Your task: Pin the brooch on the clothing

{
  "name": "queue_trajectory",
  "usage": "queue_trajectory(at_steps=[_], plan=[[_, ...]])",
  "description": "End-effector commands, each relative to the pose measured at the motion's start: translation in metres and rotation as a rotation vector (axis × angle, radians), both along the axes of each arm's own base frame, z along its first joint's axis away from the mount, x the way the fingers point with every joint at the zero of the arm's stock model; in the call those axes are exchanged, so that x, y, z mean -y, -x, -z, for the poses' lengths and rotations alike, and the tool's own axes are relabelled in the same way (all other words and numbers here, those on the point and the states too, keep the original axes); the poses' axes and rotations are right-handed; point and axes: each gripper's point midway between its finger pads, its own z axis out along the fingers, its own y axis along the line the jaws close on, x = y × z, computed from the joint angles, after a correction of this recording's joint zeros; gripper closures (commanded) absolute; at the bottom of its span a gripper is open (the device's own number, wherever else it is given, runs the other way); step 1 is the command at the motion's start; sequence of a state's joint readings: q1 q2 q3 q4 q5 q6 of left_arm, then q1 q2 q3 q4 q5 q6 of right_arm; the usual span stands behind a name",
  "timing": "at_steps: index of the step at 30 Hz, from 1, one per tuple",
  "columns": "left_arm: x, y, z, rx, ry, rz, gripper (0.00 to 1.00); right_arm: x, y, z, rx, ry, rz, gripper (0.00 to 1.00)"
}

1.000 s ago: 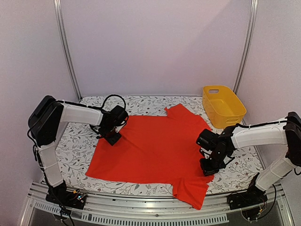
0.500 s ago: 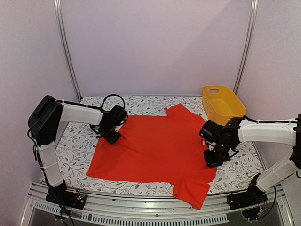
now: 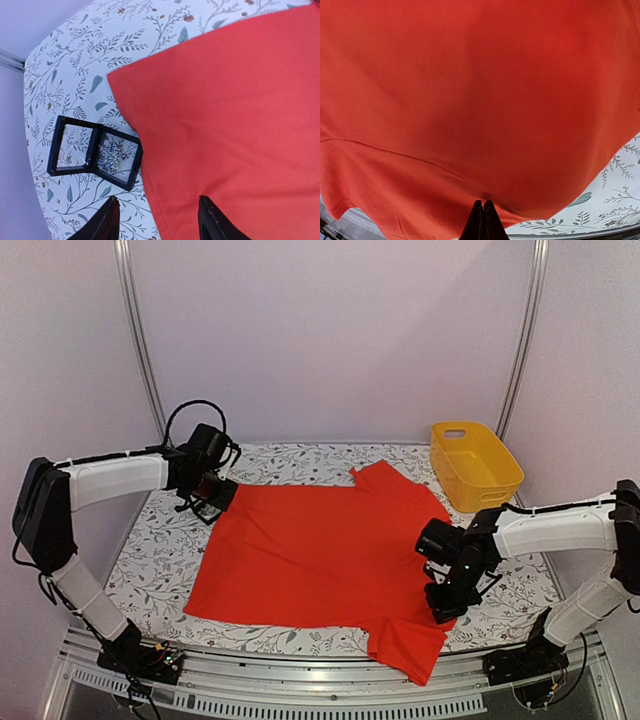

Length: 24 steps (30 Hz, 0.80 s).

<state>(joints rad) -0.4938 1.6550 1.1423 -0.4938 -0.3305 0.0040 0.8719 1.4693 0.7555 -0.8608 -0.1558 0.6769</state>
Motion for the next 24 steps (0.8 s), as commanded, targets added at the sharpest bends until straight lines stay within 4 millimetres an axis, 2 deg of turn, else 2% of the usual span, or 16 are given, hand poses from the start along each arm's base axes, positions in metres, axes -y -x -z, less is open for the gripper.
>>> queue_trajectory(at_steps=[1,3,5,7,9,13,18,24], plan=[[-0.016,-0.012,-0.010,0.053,0.197,-0.122,0.47,-0.014,-0.032,-0.025,0.120,-0.001,-0.021,0.86],[-0.037,-0.016,-0.005,0.082,0.211,-0.270,0.47,-0.014,-0.048,-0.039,0.194,0.026,-0.024,0.75],[-0.042,-0.018,0.002,0.088,0.274,-0.369,0.47,-0.021,-0.062,-0.052,0.255,0.011,-0.018,0.65],[-0.041,-0.021,0.010,0.090,0.336,-0.442,0.46,-0.032,-0.071,-0.062,0.299,-0.033,-0.015,0.61],[-0.044,-0.028,0.015,0.111,0.362,-0.508,0.44,-0.038,-0.077,-0.066,0.318,-0.056,-0.025,0.60],[-0.057,-0.042,0.026,0.131,0.401,-0.630,0.38,-0.036,-0.076,-0.054,0.293,-0.012,-0.059,0.60],[-0.071,-0.055,0.030,0.147,0.409,-0.703,0.43,-0.038,-0.073,-0.042,0.268,-0.018,-0.077,0.60],[-0.074,-0.054,0.056,0.096,0.429,-0.732,0.46,-0.041,-0.077,-0.037,0.265,-0.005,-0.101,0.60]])
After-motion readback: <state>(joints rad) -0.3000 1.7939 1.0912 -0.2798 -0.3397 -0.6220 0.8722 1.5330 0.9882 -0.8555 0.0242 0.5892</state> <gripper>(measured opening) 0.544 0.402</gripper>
